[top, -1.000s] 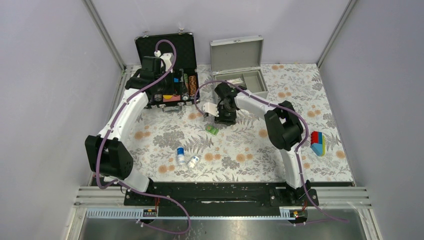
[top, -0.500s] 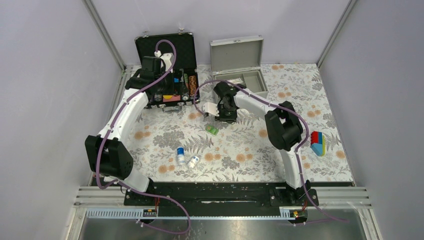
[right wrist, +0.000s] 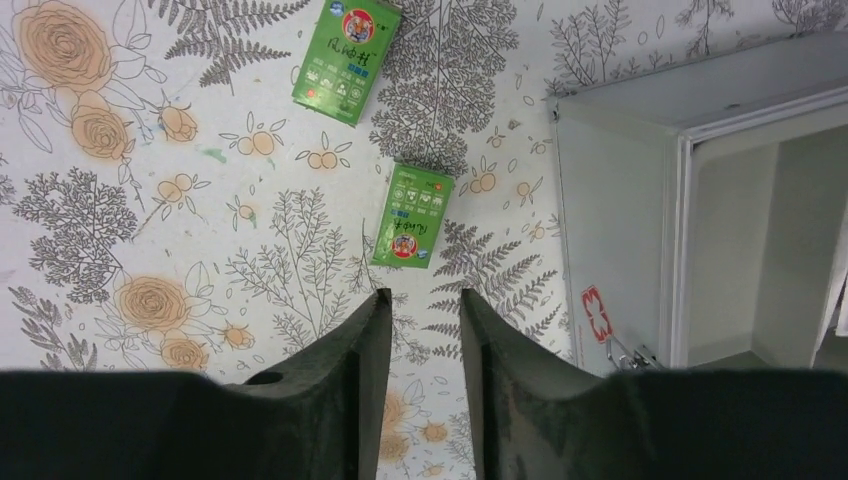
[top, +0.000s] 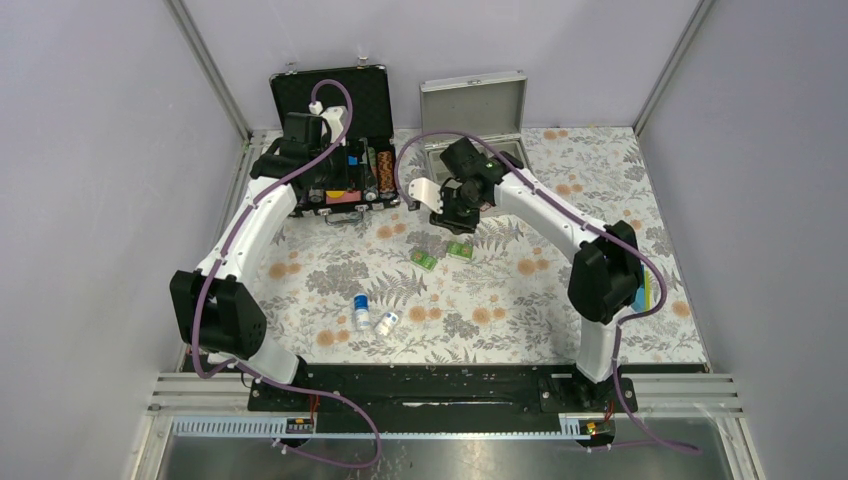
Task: Organize the medicine kit
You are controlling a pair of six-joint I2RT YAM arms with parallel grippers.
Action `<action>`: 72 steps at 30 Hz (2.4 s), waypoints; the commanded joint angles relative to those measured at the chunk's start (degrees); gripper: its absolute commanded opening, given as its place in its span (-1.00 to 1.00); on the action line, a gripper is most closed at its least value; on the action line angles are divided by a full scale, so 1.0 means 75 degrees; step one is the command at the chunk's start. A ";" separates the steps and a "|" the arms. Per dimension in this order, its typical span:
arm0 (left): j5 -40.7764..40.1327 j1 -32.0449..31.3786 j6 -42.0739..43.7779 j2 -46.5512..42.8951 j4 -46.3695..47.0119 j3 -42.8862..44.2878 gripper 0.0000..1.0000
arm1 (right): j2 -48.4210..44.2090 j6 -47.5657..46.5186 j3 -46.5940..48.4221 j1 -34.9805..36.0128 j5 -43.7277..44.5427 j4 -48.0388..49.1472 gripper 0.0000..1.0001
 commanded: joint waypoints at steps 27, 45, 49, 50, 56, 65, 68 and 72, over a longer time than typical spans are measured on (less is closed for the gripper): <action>0.0130 0.0040 0.0102 -0.0073 0.0047 0.0349 0.72 | 0.2266 0.0049 0.0063 0.0029 0.0988 0.0060 0.21; 0.0333 0.0032 -0.0056 0.0296 0.0012 0.0575 0.71 | 0.0445 0.0520 0.0815 0.0042 0.0365 -0.0872 -0.30; 0.0248 0.0037 0.0013 0.0329 0.0010 0.0605 0.71 | -0.0174 0.0281 0.1108 0.0015 0.0310 -0.0651 -0.29; 0.0237 0.0032 0.0036 0.0342 0.0004 0.0625 0.71 | -0.0234 0.0212 0.1151 -0.0011 0.0345 -0.0510 -0.29; 0.0171 0.0034 0.0372 0.0411 -0.0332 0.0920 0.71 | 0.0014 -0.0508 0.1426 -0.0309 0.0743 0.0580 -0.28; -0.0136 0.0089 0.1105 0.0317 -0.0927 0.0831 0.71 | 0.1689 -0.1212 0.3133 -0.0731 0.1143 0.0642 -0.27; -0.0164 0.0111 0.1214 0.0288 -0.0929 0.0617 0.71 | 0.1912 -0.1545 0.3200 -0.0788 0.1266 0.0834 -0.26; -0.0150 0.0126 0.1213 0.0237 -0.0936 0.0414 0.71 | 0.2052 -0.1902 0.3051 -0.0832 0.1375 0.1113 -0.21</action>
